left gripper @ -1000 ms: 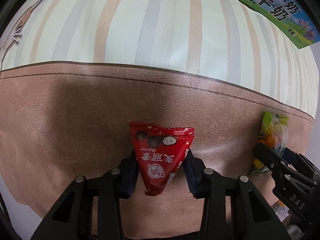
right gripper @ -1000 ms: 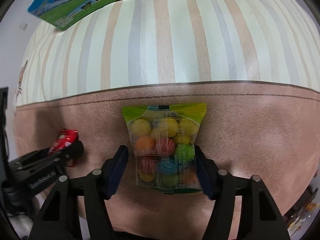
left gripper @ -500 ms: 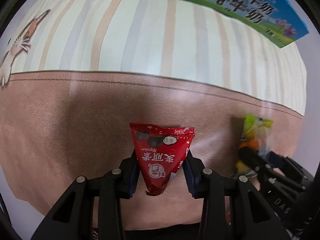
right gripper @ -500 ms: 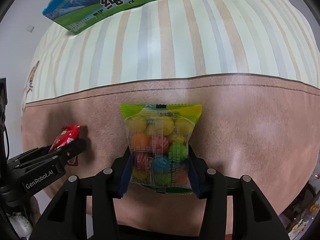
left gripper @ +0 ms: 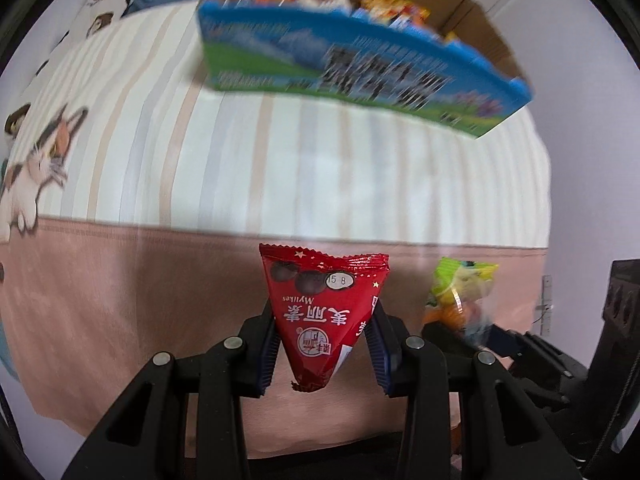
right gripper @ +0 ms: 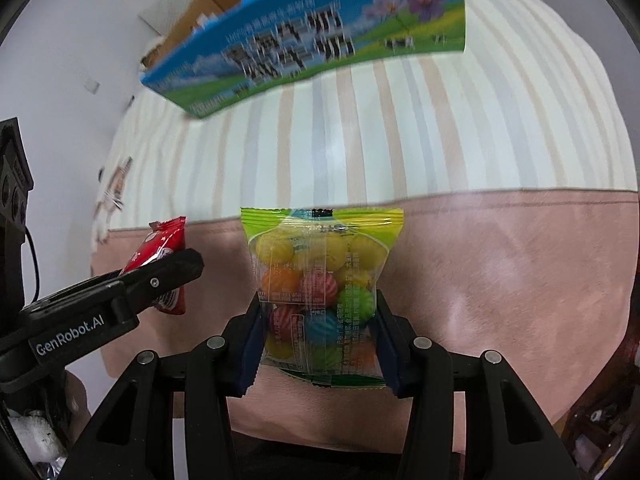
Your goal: Organize snacks
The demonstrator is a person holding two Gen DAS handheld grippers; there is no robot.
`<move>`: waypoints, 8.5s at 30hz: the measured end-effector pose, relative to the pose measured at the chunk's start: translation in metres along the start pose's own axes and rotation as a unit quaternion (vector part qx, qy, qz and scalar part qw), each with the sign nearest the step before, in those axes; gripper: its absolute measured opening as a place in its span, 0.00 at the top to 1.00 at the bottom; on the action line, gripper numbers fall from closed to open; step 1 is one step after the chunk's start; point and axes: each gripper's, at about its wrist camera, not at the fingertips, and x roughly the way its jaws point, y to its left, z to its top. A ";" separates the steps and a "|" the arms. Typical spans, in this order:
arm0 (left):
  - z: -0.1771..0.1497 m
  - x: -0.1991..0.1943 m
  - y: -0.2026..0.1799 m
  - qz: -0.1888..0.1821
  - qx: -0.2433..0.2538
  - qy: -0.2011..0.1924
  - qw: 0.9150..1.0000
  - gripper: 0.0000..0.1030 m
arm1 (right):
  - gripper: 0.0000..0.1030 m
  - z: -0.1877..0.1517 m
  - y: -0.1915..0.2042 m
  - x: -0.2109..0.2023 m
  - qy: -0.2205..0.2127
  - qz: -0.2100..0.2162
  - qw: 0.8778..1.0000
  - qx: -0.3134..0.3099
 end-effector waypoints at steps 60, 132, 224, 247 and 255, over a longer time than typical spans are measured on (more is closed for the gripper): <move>0.386 0.090 0.029 0.046 -0.002 0.060 0.997 0.21 | 0.04 0.383 0.022 0.074 0.000 -0.083 0.996 -0.029; 0.029 -0.192 -0.008 0.100 0.056 -0.252 0.961 0.09 | 0.00 0.050 0.061 -0.231 -0.249 -0.074 0.961 -0.095; 0.156 -0.104 -0.012 0.134 0.037 -0.169 0.976 0.01 | 0.00 0.171 0.035 -0.145 -0.188 -0.147 0.970 -0.046; 0.151 -0.105 -0.014 0.134 0.027 -0.165 0.977 0.01 | 0.00 0.167 0.030 -0.144 -0.179 -0.148 0.972 -0.041; 0.151 -0.106 -0.015 0.134 0.027 -0.167 0.976 0.01 | 0.00 0.167 0.030 -0.147 -0.183 -0.146 0.971 -0.040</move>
